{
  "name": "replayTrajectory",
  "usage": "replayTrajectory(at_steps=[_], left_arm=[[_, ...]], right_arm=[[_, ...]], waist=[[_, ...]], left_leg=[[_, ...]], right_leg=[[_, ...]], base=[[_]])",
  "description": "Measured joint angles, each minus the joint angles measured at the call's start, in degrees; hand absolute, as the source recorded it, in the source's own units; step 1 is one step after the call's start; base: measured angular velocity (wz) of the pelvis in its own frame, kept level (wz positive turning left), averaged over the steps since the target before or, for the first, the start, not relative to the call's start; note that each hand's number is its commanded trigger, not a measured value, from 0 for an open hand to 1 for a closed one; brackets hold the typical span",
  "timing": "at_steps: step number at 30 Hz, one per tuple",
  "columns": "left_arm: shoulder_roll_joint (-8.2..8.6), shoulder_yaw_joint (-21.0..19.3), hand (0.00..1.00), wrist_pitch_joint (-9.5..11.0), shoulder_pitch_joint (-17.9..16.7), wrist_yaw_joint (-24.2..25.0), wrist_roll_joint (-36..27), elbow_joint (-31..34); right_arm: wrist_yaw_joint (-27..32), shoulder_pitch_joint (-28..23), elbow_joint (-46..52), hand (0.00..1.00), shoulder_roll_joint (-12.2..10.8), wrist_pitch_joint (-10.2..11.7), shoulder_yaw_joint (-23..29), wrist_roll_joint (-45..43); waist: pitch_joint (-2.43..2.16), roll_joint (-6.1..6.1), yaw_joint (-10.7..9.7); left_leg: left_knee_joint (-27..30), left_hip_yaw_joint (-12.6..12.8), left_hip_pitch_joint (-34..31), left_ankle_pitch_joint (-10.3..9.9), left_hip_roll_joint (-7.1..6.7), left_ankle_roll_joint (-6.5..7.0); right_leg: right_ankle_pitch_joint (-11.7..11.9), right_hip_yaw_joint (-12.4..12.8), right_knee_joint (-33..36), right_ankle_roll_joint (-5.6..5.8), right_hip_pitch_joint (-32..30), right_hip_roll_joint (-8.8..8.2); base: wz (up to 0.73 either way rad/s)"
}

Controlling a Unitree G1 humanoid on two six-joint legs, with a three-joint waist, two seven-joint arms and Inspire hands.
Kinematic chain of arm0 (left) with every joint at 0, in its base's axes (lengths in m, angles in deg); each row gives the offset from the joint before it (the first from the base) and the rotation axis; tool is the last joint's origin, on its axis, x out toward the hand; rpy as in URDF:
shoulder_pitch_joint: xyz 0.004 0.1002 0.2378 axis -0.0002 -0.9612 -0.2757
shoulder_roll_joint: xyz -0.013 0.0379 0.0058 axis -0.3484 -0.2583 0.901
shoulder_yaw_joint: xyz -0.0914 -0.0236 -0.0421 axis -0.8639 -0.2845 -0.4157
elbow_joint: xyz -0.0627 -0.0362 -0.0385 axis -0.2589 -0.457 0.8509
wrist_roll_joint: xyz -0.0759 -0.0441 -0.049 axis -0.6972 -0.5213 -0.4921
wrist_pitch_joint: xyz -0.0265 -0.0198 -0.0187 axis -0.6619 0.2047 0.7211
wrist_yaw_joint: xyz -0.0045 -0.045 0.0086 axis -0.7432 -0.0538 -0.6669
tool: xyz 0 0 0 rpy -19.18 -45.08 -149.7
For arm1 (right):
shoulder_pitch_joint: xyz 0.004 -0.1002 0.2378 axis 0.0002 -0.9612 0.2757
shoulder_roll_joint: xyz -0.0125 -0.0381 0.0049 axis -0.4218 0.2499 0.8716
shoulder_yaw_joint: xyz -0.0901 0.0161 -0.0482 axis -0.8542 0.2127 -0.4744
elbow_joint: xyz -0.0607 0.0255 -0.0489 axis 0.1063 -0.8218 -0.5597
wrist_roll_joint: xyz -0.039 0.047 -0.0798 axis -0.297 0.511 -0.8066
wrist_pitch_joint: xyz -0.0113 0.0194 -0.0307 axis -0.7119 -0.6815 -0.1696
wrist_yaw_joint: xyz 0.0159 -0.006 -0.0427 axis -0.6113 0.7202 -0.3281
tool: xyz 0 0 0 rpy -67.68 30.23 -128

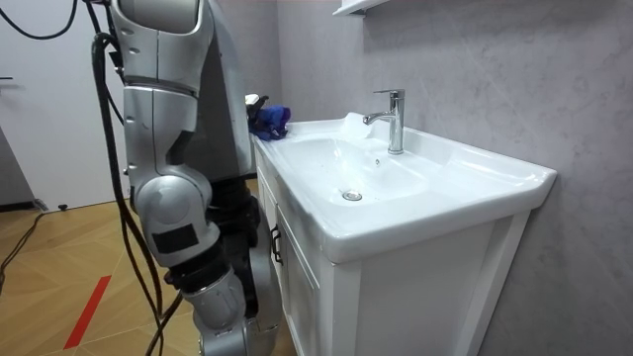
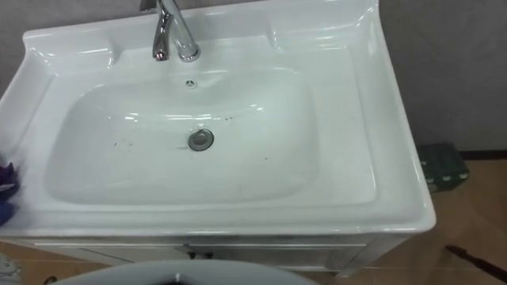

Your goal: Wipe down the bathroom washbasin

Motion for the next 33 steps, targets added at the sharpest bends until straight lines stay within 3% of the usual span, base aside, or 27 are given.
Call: replayTrajectory(at_steps=[7,9,14,17,21,29,33], left_arm=[[0.2,-0.05,0.0,0.12,0.96,0.22,0.15,7.6],[0.18,-0.1,0.0,0.35,2.76,0.19,0.17,9.12],[-0.09,-0.13,0.0,1.77,3.71,-0.14,0.31,13.57],[-1.32,-0.12,0.0,3.15,4.34,-0.85,0.36,16.37],[-1.57,-0.12,0.0,3.1,4.94,-0.53,0.56,20.97],[-3.01,-0.16,0.0,1.69,6.04,4.28,0.44,21.76],[-3.89,-3.47,0.0,1.18,6.04,4.44,0.28,21.75]], right_arm=[[-0.28,0.18,-0.42,0.0,-0.11,1.12,-0.49,0.79],[-0.54,0.22,-0.53,0.0,-0.15,1.47,-0.48,0.71],[-1.02,0.22,-1.69,0.0,-0.18,3.42,-0.57,0.92],[-1.52,0.26,-2.72,0.0,-0.17,3.74,-0.59,1.31],[-2.08,-0.18,-2.82,0.0,-0.19,3.42,-0.63,0.78],[-2.07,-0.22,-2.81,0.0,-0.33,2.47,-0.64,-0.89],[-1.82,-0.26,-2.61,0.0,-0.32,2.04,-0.62,-0.87]], waist=[[0.25,-0.06,0.09],[0.78,0.04,0.12],[0.83,-0.02,0.1],[0.8,-0.11,-0.08],[0.92,0.15,-0.09],[1.04,0.96,0.05],[1.02,0.87,0.51]], left_leg=[[1.78,-0.61,-1.81,-0.07,-0.33,0.09],[1.85,-0.95,-2.2,-0.07,-0.37,0.09],[1.85,-1.39,-2.16,-0.07,-0.41,0.09],[1.85,-1.72,-2.13,-0.07,-0.45,0.09],[1.86,-1.49,-2.07,-0.1,-0.45,0.12],[1.87,-1.13,-1.94,-0.1,-0.42,0.12],[1.82,-0.53,-1.94,-0.1,-0.37,0.12]], right_leg=[[-0.06,-0.94,0.11,0.11,-0.54,-0.37],[-0.05,-1.49,0.14,0.11,-0.72,-0.35],[-0.05,-1.31,0.09,0.11,-0.73,-0.35],[-0.05,-1.22,0.09,0.11,-0.73,-0.36],[-0.05,-1.03,0.11,0.11,-0.71,-0.36],[-0.06,-0.6,0.19,0.11,-0.78,-0.35],[-0.06,-0.27,0.08,0.12,-0.87,-0.3]], base=[[0.09],[0.12],[-0.01],[0.0],[0.0],[-0.02],[-0.04]])
